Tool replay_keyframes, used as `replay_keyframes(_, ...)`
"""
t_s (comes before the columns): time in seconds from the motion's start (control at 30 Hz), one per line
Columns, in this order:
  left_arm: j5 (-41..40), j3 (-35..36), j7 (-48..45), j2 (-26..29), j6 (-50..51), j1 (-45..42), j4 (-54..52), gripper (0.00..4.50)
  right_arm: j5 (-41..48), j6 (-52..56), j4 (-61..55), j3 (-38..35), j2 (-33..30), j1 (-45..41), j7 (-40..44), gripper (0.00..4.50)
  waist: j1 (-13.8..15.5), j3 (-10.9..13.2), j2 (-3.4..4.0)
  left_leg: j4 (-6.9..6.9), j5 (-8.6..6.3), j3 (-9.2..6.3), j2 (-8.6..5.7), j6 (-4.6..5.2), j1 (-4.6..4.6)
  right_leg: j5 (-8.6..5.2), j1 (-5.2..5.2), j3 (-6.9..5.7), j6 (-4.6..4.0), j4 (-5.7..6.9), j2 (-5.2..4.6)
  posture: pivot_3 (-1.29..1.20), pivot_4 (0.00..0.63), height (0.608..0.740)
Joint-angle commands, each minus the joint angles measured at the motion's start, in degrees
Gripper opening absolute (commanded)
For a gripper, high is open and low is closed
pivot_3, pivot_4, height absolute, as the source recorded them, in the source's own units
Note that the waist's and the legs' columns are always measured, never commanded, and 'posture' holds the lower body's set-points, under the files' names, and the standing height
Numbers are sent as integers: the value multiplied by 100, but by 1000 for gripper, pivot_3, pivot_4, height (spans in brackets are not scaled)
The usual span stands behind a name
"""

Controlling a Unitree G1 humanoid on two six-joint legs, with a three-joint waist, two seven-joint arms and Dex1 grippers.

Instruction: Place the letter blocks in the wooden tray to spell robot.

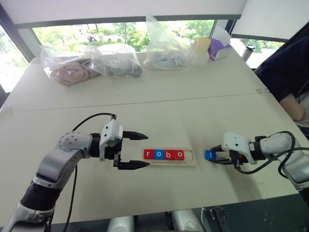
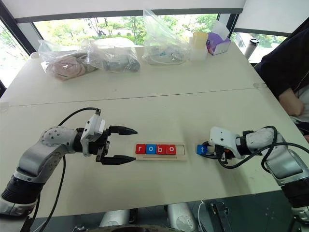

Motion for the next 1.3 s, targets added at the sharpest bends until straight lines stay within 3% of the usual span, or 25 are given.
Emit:
replay_keyframes(0.03, -90, 107, -17, 34, -7, -75, -112, 4500, 117, 231, -521, -135, 32, -180, -80, 1122, 7, 0, 1, 0, 0, 0, 0, 0, 0, 0, 0, 0, 0, 0, 0, 0, 150, 740)
replay_keyframes(0.33, -74, 47, -1, -19, 10, -151, -81, 4500, 237, 1108, -1316, 181, 208, -459, -150, 1122, 84, 1, 1, 0, 0, -2, 0, 0, -3, 0, -1, -1, 0, 0, -1, 0, 150, 740)
replay_keyframes(0.8, -89, 86, 149, -29, 51, -31, -201, 4500, -94, 1105, -1015, 801, 491, -765, -145, 1122, 71, 0, 1, 1, 0, -2, 0, 0, -3, 1, -1, -2, 1, 0, -1, 0, 150, 740)
replay_keyframes(1.3, -95, 103, 293, -61, 71, 24, -256, 4500, -157, 1120, -958, 955, 611, -901, -60, 1122, 70, 0, 1, 2, 0, -2, 0, 0, -2, 2, -1, -3, 0, 2, -2, 0, 150, 740)
